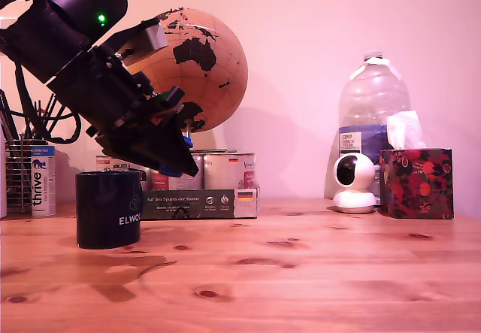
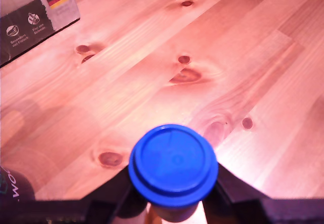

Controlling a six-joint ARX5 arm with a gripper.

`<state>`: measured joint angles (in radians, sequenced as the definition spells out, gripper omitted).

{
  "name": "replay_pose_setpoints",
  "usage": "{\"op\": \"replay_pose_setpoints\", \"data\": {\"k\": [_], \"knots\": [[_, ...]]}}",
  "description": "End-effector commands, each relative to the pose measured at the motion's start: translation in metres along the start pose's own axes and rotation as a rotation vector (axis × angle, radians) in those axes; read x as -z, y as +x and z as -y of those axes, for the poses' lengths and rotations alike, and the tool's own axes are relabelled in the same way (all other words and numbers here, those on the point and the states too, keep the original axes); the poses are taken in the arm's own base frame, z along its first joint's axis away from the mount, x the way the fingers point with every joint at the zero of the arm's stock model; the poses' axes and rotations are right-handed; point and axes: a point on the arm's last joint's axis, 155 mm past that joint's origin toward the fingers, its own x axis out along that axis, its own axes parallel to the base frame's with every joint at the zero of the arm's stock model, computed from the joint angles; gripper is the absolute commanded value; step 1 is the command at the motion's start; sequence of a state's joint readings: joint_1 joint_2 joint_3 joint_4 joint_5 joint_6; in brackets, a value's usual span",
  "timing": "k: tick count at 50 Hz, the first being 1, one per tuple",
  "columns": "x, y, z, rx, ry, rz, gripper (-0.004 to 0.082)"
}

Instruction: Pick up the coffee capsules from the table one by one and drop them inside the nearest coffee cup

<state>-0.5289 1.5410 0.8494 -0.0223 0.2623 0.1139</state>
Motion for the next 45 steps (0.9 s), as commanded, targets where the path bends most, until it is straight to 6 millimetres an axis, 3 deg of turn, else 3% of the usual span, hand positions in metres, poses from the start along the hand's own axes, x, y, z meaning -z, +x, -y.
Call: {"op": "replay_pose_setpoints", "data": {"k": [1, 45], "knots": [[0.01, 0.003, -0.001, -0.005, -0.013, -0.015, 0.0198], [0.0, 0.001, -0.009, -0.024, -0.092, 0.029, 0.0198]]}}
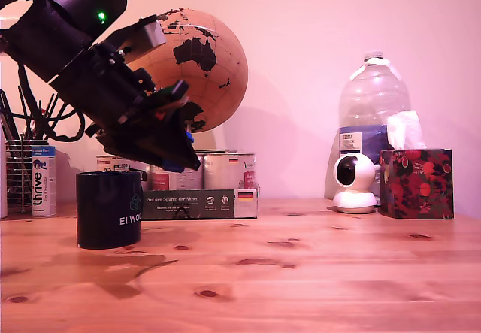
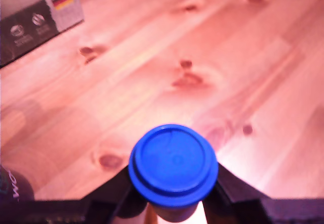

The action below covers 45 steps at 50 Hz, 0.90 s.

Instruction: Pick up the coffee capsules from the table one by one and drop them inside the nearest coffee cup

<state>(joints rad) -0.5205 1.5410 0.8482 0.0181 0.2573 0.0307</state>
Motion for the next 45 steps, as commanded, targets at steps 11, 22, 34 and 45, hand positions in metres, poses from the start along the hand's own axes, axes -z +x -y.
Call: {"op": "replay_pose_setpoints", "data": {"k": [11, 22, 34, 45], "knots": [[-0.007, -0.007, -0.014, -0.06, -0.027, 0.045, 0.0198], [-0.024, -0.027, -0.033, -0.122, -0.079, 0.109, 0.0198], [-0.03, -0.052, -0.064, -0.206, -0.118, 0.163, 0.0198], [-0.029, -0.07, -0.094, -0.277, -0.162, 0.178, 0.0198]]}}
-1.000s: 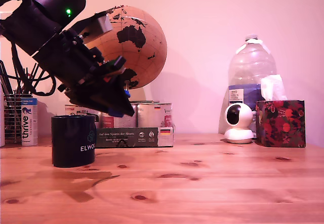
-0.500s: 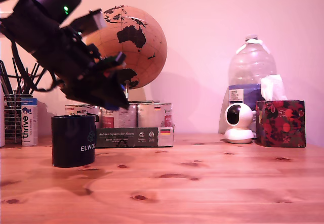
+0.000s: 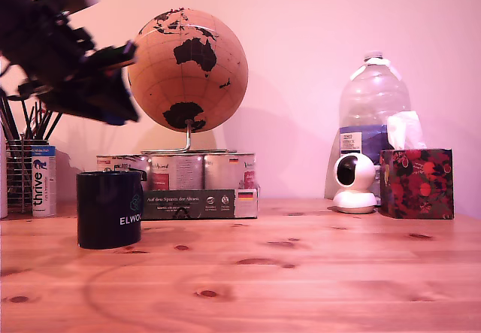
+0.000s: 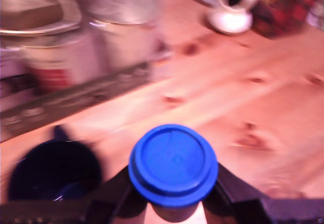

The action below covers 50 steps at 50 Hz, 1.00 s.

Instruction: Pick up the coffee capsules from the table one by one and drop them inside the nearest coffee cup

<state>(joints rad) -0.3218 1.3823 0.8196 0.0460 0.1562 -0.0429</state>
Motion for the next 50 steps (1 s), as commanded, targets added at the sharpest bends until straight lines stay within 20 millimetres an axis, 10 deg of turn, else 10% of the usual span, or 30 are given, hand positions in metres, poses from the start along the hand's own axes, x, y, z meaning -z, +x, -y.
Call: {"op": "replay_pose_setpoints", "data": {"k": [1, 50], "knots": [[0.006, -0.005, -0.009, -0.02, -0.014, -0.002, 0.0198], [-0.008, -0.019, -0.033, -0.077, 0.012, -0.101, 0.0198]]}}
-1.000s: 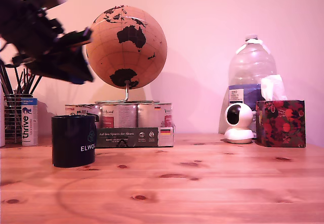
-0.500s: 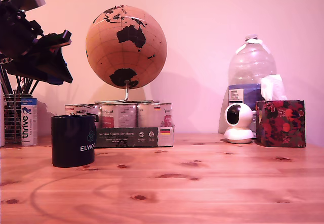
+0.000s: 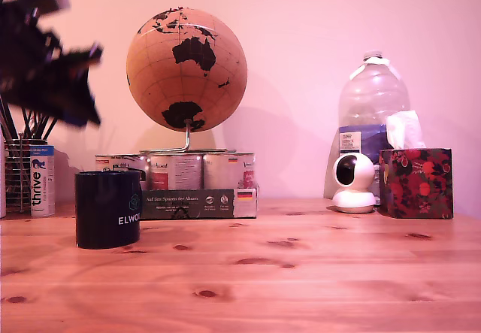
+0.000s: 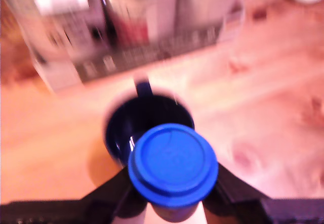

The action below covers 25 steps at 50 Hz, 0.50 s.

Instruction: Pick up the coffee capsules from the table one by one and drop them inside the nearest coffee cup

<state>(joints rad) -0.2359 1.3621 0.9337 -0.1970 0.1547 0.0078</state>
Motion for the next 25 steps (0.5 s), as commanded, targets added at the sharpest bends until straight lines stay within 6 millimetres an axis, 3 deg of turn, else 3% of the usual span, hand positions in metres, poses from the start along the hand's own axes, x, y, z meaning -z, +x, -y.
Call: {"op": "replay_pose_setpoints", "data": {"k": [1, 25], "knots": [[-0.006, 0.0, 0.001, -0.003, 0.024, -0.002, 0.0198], [0.007, 0.029, -0.008, -0.022, 0.005, -0.174, 0.0198]]}}
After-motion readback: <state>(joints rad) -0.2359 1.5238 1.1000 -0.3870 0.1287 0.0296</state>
